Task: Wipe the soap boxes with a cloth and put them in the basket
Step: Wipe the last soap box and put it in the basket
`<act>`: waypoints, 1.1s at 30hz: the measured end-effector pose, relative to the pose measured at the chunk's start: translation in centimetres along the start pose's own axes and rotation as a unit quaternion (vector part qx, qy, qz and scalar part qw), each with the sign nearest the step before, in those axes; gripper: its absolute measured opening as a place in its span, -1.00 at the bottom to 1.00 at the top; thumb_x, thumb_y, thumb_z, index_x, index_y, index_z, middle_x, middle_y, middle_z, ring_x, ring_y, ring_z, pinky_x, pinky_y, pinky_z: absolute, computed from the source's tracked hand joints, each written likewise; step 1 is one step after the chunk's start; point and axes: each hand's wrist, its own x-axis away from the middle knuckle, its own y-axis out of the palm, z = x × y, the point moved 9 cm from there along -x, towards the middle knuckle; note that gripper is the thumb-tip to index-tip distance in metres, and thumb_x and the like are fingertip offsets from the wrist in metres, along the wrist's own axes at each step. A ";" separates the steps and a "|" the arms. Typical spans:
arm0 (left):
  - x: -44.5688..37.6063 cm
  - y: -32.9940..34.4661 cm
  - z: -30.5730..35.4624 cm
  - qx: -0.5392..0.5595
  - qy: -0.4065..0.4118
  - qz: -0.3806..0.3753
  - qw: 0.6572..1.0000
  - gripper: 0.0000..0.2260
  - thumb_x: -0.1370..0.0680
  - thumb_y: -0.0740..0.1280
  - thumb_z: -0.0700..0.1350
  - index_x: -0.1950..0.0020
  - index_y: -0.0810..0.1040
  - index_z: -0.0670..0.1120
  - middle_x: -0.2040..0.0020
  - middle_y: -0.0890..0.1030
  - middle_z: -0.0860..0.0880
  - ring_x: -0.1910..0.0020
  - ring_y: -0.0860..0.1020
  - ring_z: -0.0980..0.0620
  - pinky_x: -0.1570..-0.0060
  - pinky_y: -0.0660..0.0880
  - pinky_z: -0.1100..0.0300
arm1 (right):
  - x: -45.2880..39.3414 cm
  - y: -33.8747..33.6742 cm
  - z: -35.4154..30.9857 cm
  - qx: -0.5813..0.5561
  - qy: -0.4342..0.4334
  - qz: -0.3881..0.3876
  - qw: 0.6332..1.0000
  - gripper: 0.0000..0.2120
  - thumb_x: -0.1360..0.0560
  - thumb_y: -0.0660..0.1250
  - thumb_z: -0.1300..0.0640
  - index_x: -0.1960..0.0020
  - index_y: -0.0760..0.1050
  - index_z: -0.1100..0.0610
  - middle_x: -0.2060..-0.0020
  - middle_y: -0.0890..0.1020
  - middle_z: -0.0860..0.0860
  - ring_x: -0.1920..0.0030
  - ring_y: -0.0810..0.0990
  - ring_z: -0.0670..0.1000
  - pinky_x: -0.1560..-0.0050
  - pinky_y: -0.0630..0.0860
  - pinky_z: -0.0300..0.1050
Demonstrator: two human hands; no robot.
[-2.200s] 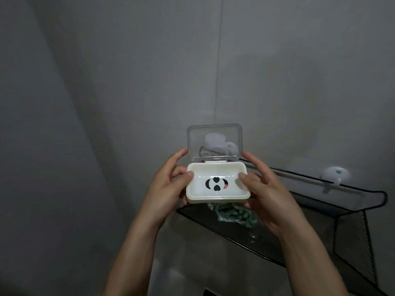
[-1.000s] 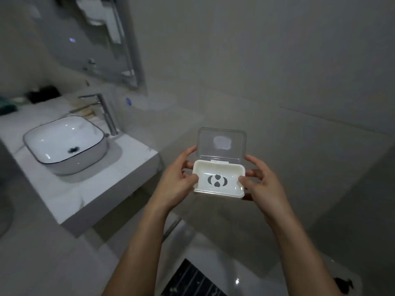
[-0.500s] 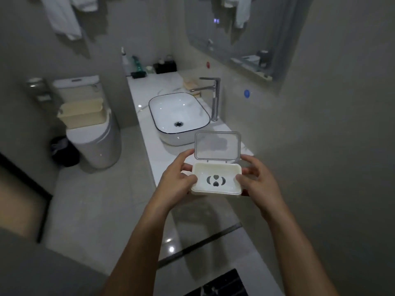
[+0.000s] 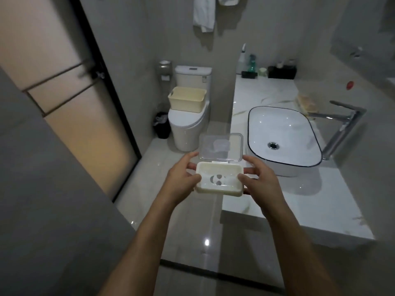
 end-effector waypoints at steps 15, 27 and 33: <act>-18.0 -6.8 -4.4 0.023 -0.021 0.036 0.999 -0.37 -0.36 0.31 -0.22 -0.40 0.42 0.17 -0.08 0.58 0.00 0.16 0.62 -0.02 0.33 0.52 0.24 | -18.8 10.0 -0.8 0.029 -0.013 -0.068 0.997 -0.49 -0.53 0.38 0.25 -0.38 0.43 -0.15 -0.04 0.58 -0.07 0.00 0.64 0.00 0.09 0.69 0.04; -41.6 -12.7 -4.8 0.032 -0.009 -0.072 0.997 -0.36 -0.41 0.30 -0.35 -0.42 0.43 0.12 -0.07 0.54 -0.04 0.12 0.59 -0.04 0.36 0.56 0.17 | -36.6 18.3 -3.0 0.015 0.013 0.052 0.998 -0.49 -0.53 0.40 0.25 -0.41 0.44 -0.09 -0.07 0.57 -0.01 -0.01 0.62 -0.02 0.20 0.68 -0.09; -49.9 -14.8 -6.2 0.037 -0.004 -0.062 0.997 -0.37 -0.43 0.28 -0.36 -0.40 0.42 0.16 -0.11 0.55 -0.03 0.06 0.59 -0.09 0.30 0.62 0.07 | -44.8 21.9 -3.5 0.041 0.024 0.057 0.997 -0.48 -0.54 0.39 0.26 -0.43 0.42 -0.08 -0.09 0.58 -0.02 0.01 0.61 -0.07 0.32 0.59 -0.28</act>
